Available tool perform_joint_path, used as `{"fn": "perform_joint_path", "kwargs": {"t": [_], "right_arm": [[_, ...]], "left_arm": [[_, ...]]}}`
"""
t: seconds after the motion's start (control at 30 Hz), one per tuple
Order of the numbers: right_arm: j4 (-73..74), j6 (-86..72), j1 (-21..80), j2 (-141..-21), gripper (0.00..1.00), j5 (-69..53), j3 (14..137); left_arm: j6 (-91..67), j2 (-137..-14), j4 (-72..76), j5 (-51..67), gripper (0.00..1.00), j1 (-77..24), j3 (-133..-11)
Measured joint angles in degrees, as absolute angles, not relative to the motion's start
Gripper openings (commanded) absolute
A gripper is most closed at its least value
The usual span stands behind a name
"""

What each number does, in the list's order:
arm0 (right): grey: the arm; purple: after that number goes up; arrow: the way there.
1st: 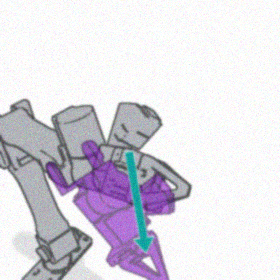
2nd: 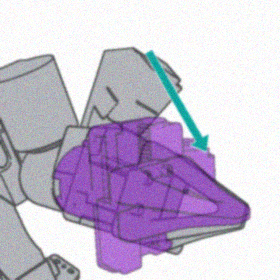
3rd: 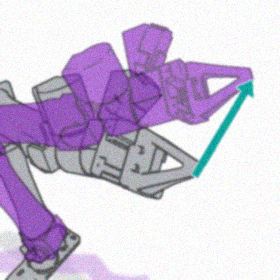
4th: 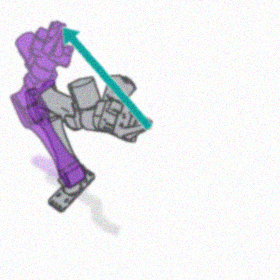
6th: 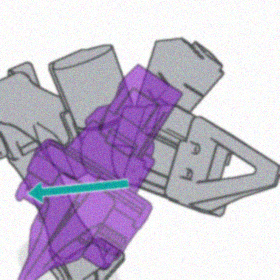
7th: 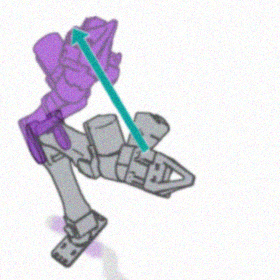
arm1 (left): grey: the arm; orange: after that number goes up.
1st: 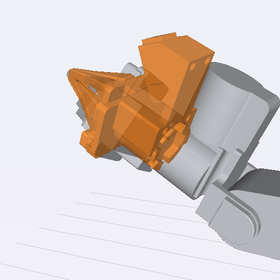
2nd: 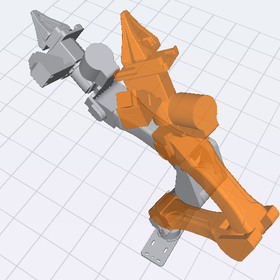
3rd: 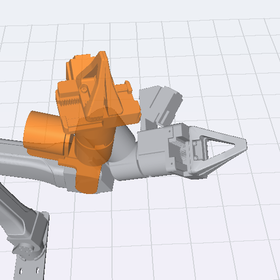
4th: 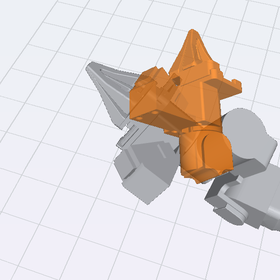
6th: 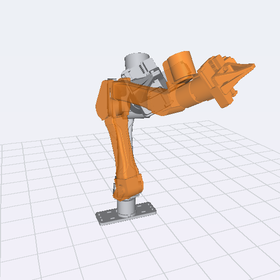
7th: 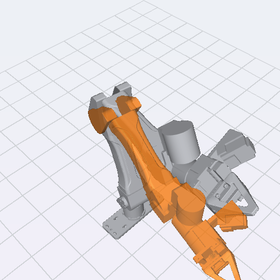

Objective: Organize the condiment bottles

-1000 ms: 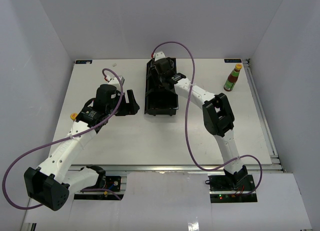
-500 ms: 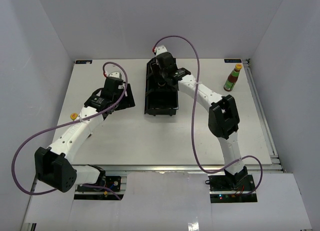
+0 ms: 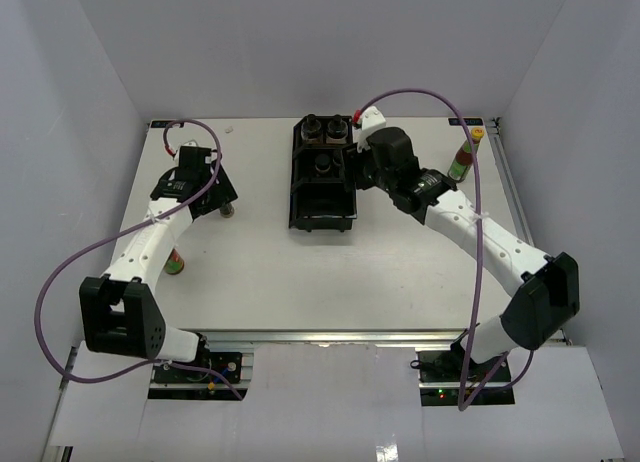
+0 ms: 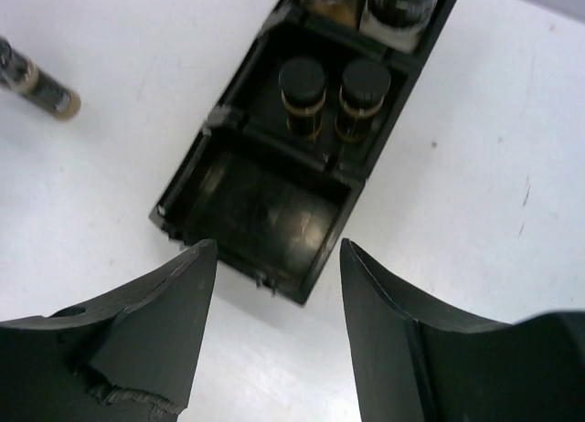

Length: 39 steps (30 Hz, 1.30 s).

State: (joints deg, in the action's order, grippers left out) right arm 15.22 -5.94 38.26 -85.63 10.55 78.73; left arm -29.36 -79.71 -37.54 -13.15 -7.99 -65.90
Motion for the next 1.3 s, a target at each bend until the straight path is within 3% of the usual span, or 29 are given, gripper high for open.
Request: {"fn": "perform_joint_path", "kwargs": {"t": [0.23,0.5,0.9,1.03,1.13,1.23,1.3], "right_arm": [[14.5,-5.8,38.3,-76.1,0.63,8.4,65.8],[12.3,-5.4,38.3,-69.9,0.63,8.6,63.2],[11.2,-5.0,38.3,-67.3,0.64,10.0,60.3],[10.5,-4.6,38.3,-66.2,0.64,10.5,60.1],[10.0,-4.4,38.3,-66.0,0.64,10.7,60.1],[9.8,-4.4,38.3,-66.0,0.64,10.8,59.7],[9.6,-4.3,38.3,-66.0,0.65,10.9,59.3]], "left_arm": [[-27.9,-87.5,-35.0,-12.4,0.86,-7.1,-68.2],[-26.7,-95.1,-34.0,-12.9,0.85,-6.9,-74.0],[-25.3,-101.2,-34.2,-14.3,0.75,-6.9,-77.2],[-25.1,-102.0,-34.2,-14.8,0.6,-6.9,-77.2],[-25.0,-102.4,-34.2,-15.4,0.24,-6.9,-77.2],[-24.5,-102.6,-34.2,-16.1,0.06,-6.9,-77.4],[-24.3,-102.7,-34.7,-16.2,0.0,-6.9,-78.0]]}}
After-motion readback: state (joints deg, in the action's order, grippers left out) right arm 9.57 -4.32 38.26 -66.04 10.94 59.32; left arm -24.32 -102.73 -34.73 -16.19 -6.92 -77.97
